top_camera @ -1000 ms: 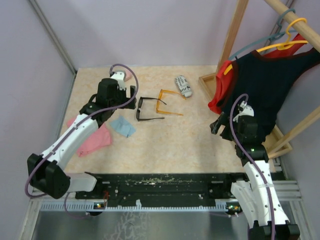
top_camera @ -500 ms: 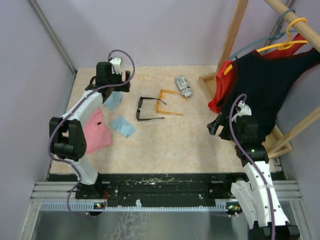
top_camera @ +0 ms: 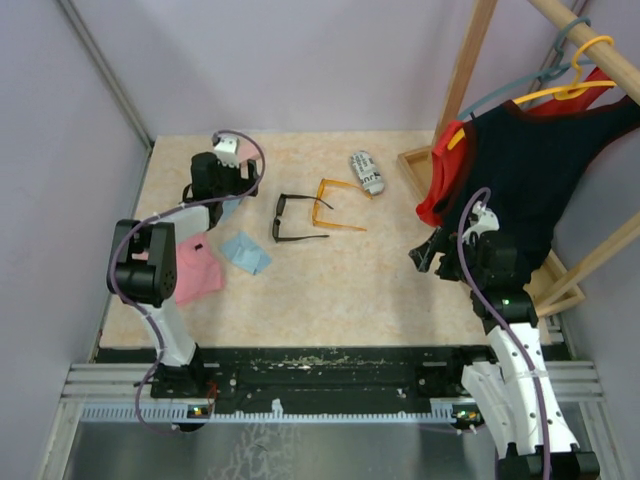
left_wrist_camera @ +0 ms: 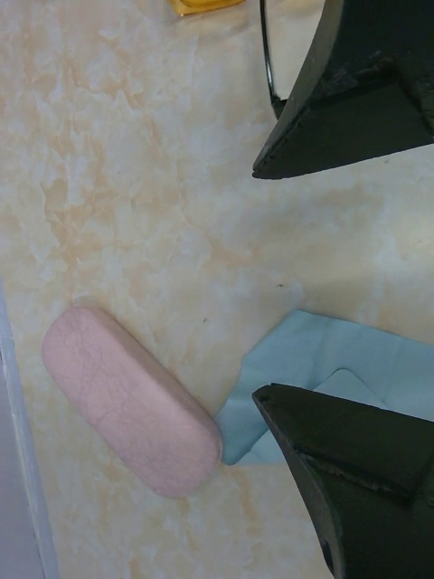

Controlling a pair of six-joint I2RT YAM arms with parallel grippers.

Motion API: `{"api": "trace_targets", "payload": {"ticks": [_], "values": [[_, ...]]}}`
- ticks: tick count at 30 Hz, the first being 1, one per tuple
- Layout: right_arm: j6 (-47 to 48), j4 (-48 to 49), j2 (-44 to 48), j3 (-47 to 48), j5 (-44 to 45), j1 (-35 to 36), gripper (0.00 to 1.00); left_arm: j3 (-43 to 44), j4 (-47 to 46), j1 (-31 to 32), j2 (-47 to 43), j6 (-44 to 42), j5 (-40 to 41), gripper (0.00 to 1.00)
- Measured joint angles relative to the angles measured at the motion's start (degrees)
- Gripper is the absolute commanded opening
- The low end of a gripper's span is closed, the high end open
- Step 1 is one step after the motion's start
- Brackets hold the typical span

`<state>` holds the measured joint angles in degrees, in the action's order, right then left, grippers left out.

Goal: Organize the sunglasses
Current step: Pick up the sunglasses case from the center of the board.

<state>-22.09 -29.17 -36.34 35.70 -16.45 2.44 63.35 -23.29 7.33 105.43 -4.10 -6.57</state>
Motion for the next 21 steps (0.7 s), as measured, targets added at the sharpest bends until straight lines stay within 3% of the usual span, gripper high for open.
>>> {"api": "trace_targets", "payload": {"ticks": [11, 21], "values": [[0.0, 0.04, -0.07, 0.0, -0.94, 0.0, 0.88, 4.61, -6.75, -5.77, 10.88, -1.36, -6.14, 1.0], [0.04, 0.42, -2.84, -0.02, -1.46, 0.0, 0.88, 18.95, -0.83, -9.44, 16.59, -1.97, -13.35, 1.0]]}}
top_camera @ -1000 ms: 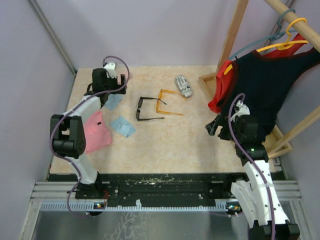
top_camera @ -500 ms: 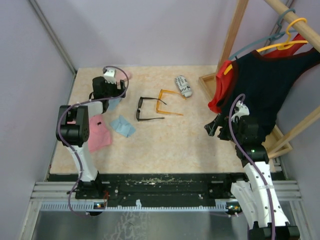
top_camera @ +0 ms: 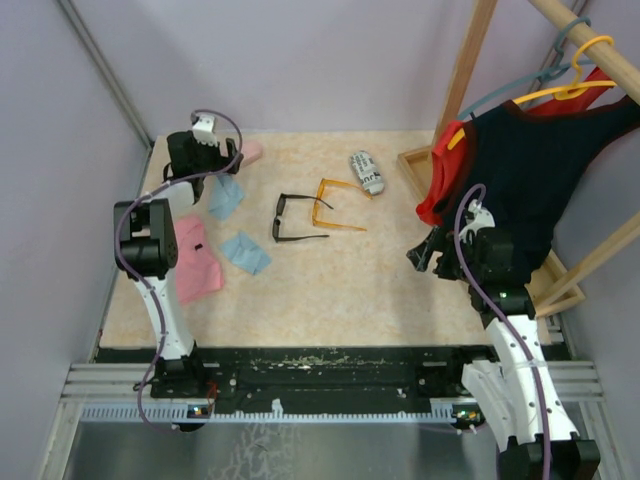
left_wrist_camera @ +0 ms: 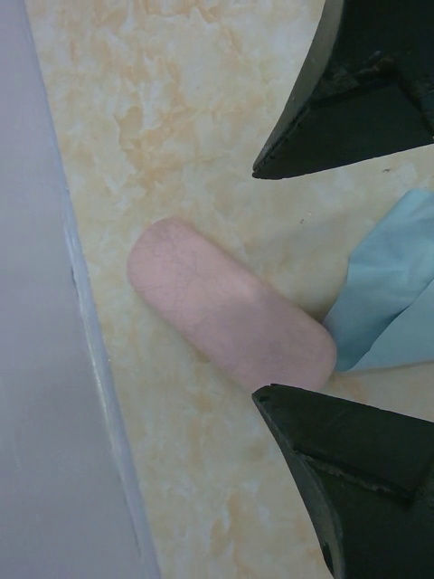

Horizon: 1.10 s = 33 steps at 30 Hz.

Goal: Organize the sunglasses
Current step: Pick up the sunglasses case from the center of the board.

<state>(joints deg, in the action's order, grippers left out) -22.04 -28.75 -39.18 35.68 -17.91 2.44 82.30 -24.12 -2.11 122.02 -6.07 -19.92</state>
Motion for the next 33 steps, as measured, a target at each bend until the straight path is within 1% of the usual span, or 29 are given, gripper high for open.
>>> {"api": "trace_targets", "payload": {"ticks": [2, 5, 12, 22, 28, 30, 33], "values": [[0.0, 0.07, 0.02, 0.0, 0.0, 0.0, 0.88, 2.47, 1.57, -0.31, 0.46, -0.55, -0.76, 1.0], [0.02, 0.28, -0.39, 0.0, -0.11, 0.0, 0.88, 3.72, 2.89, -0.61, 0.55, -1.57, -1.2, 1.0], [0.59, 0.44, -3.1, 0.0, -0.42, 0.0, 0.88, 4.15, 3.63, -0.68, 2.67, -3.17, -1.29, 1.0], [0.61, 0.46, -3.34, 0.0, -0.42, 0.0, 0.88, 4.11, 3.37, -0.55, 3.13, -3.93, -1.6, 1.0], [0.61, 0.46, -3.32, 0.0, -0.46, 0.0, 0.88, -1.11, 1.05, 0.11, 1.33, -3.93, -0.74, 1.0], [0.66, 0.48, -3.32, 0.0, -0.61, 0.0, 0.88, -4.24, 0.72, 0.98, -0.22, -4.17, 0.57, 1.0], [0.92, 0.52, -3.3, 0.0, -0.76, 0.0, 0.88, -6.16, 0.57, 2.86, -1.66, -4.7, 3.1, 1.0]]}}
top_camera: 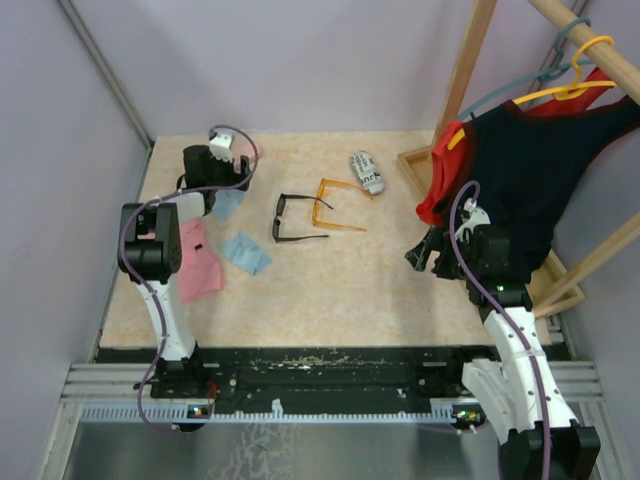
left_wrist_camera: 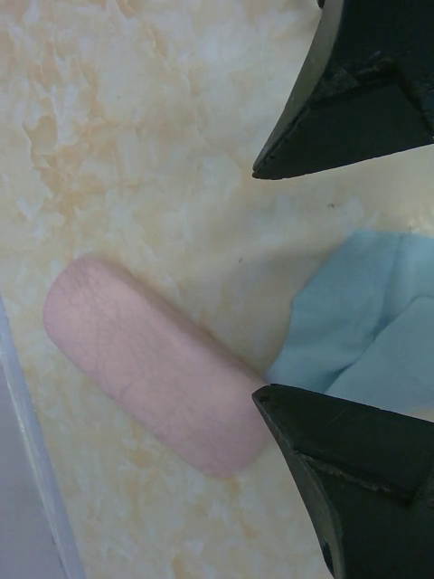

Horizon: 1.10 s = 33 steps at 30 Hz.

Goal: Organize the sunglasses
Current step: Pick up the sunglasses case from the center of the board.

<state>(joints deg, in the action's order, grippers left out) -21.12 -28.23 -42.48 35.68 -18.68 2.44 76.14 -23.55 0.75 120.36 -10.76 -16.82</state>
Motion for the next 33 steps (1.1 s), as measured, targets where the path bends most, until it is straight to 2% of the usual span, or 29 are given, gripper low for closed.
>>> {"api": "trace_targets", "payload": {"ticks": [5, 11, 17, 23, 28, 33], "values": [[0.11, 0.59, 0.09, 0.0, -0.5, 0.0, 0.88, 0.28, 0.55, 4.94, -2.16, -0.2, 6.05, 1.0], [0.17, 1.27, 0.07, 0.0, -0.94, 0.0, 0.88, 14.8, 7.41, 8.39, 0.81, 0.98, 11.61, 1.0], [0.55, 2.03, -0.74, 0.0, -1.46, 0.0, 0.88, 32.57, 14.12, 8.37, 9.11, 2.95, 17.49, 1.0], [0.57, 2.05, -1.75, 0.0, -2.05, 0.0, 0.88, 45.77, 22.51, 7.54, 19.43, 3.02, 21.05, 1.0], [0.57, 2.05, -2.05, 0.0, -2.23, 0.0, 0.88, 51.04, 27.56, 6.21, 24.37, 3.21, 21.07, 1.0], [0.57, 2.1, -3.15, 0.0, -2.43, 0.0, 0.88, 52.43, 30.25, 4.04, 25.53, 3.23, 19.19, 1.0]]}}
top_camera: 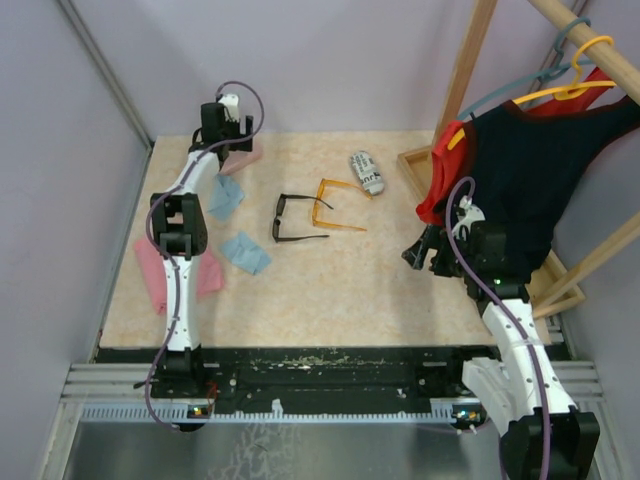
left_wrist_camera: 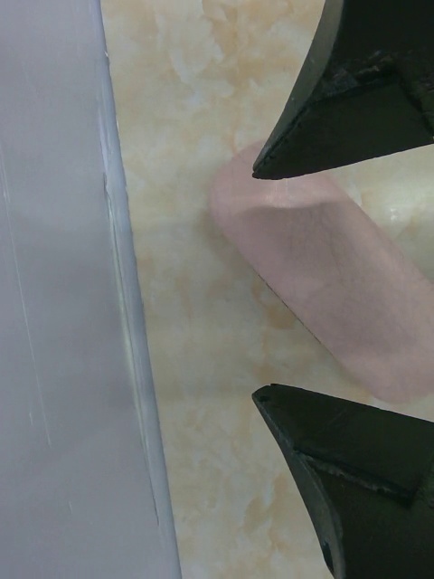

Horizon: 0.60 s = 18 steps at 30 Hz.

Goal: Organize the sunglasses
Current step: Pick up the sunglasses case from the center of the board.

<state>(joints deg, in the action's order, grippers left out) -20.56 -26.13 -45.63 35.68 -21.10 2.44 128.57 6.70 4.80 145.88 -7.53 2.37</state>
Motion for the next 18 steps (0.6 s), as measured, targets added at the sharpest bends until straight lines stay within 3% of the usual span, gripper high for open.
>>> {"api": "trace_targets", "payload": {"ticks": [18], "values": [[0.04, 0.28, -1.79, 0.0, -0.04, 0.0, 0.88, 2.21, 7.61, -2.69, 2.58, 0.87, -9.33, 1.0]]}}
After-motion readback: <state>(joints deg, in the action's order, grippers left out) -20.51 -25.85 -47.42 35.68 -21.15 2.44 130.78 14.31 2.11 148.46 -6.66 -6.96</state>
